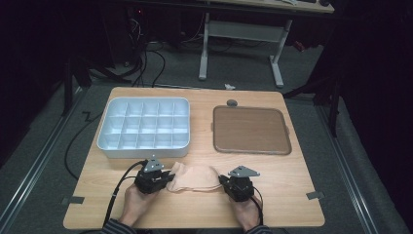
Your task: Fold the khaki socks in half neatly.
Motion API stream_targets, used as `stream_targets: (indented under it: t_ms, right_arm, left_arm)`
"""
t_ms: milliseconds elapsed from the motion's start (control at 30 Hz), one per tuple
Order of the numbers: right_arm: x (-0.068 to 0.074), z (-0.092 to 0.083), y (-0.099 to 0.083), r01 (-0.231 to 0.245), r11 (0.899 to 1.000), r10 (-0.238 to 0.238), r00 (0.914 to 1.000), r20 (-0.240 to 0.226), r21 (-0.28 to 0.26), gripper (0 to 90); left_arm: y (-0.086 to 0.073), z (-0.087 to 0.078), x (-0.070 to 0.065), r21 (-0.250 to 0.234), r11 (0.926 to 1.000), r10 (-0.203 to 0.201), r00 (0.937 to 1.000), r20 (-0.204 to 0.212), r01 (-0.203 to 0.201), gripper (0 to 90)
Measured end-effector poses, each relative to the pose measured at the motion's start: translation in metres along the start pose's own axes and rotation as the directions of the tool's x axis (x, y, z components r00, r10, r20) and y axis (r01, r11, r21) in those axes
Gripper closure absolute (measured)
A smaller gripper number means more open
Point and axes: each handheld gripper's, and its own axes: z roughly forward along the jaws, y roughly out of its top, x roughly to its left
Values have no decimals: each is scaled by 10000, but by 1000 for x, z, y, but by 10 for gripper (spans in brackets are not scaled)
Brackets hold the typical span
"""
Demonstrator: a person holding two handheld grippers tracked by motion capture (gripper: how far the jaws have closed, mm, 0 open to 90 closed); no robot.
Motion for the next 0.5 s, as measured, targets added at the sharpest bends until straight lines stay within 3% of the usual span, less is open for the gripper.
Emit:
stream_targets:
  t_ms: [233,500]
  right_arm:
    - [-6,-4,-4,-137,9999,137,9996,230,-26,866]
    - [-8,-4,-6,-36,10000,35,9990,451,20,863]
  left_arm:
    - [3,6,-5,-94,9999,89,9999,98,-88,781]
    - [2,11,-7,169,9996,228,9997,-15,-228,761]
